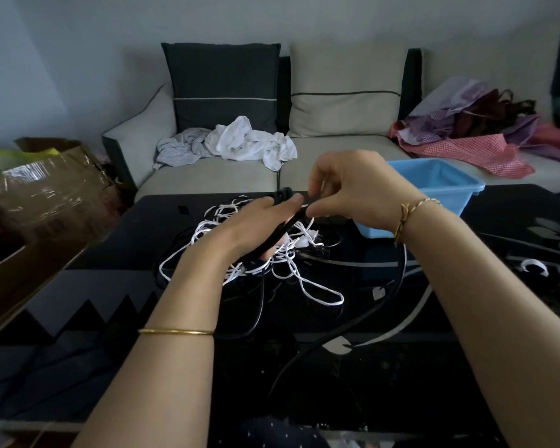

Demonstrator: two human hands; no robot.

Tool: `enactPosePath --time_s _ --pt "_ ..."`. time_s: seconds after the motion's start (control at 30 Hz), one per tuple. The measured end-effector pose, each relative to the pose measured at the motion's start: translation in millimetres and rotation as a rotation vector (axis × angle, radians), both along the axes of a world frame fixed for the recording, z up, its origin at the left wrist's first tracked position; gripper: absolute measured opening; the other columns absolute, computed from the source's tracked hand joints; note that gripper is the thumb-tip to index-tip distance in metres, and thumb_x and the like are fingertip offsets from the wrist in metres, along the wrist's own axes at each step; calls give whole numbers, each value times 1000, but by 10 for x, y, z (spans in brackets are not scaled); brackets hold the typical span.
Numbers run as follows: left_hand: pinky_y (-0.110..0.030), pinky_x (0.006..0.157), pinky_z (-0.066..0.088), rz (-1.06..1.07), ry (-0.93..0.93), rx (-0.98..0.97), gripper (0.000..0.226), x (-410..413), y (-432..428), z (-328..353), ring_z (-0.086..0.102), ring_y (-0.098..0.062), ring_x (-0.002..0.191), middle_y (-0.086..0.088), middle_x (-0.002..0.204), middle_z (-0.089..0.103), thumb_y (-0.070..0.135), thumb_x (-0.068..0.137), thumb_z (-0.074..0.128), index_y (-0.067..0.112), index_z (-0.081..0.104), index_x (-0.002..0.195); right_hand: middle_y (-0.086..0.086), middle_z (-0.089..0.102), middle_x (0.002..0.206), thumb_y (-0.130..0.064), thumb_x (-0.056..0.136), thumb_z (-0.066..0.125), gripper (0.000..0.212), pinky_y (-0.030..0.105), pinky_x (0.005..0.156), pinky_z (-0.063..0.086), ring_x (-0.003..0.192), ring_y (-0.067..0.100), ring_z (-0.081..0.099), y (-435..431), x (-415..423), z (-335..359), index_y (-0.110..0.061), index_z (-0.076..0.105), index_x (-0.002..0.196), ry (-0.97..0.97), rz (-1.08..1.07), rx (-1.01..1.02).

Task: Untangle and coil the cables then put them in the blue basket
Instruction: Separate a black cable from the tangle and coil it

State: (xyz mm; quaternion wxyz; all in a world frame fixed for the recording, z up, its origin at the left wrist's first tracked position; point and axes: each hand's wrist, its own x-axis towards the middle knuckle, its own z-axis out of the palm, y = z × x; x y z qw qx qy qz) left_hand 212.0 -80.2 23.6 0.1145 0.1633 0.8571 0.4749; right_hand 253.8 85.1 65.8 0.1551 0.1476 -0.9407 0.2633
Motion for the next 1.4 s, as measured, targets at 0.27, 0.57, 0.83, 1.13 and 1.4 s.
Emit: enactPosePath --time_s 0.27,0.57,0.83,1.13,1.4 --pt "-22 42 25 -283 -233 133 30 128 -58 73 24 -8 32 2 47 31 32 88 57 2 56 86 -7 53 65 -63 76 56 36 30 61 33 70 16 51 118 -27 -66 -27 55 72 192 -123 301" --pt "-18 35 23 -341 -488 412 28 84 -149 71 23 -3 26 6 42 29 32 76 50 4 51 82 1 57 115 -40 99 32 31 32 69 31 98 30 54 198 -238 -628 -19 49 115 203 -199 125" --pt "-17 34 24 -397 -663 719 28 0 -122 -22 29 -1 24 8 40 33 30 83 41 4 51 84 6 63 104 -30 101 33 35 38 75 43 95 32 59 97 -279 -928 -29 34 136 -17 -90 -105" --pt "-16 33 31 -281 -774 1191 20 -81 -2 -31 33 -6 24 9 38 35 27 80 43 8 47 79 1 51 69 -6 92 43 20 20 42 39 54 12 45 -83 -321 -1030 -15 34 108 -197 -33 -187" --pt "-17 38 29 264 -395 1400 23 -200 73 13 28 -6 32 9 44 31 21 90 43 15 41 68 3 45 72 -14 99 37 18 25 49 31 67 20 44 -304 -107 -763 -9 42 83 -374 107 127"
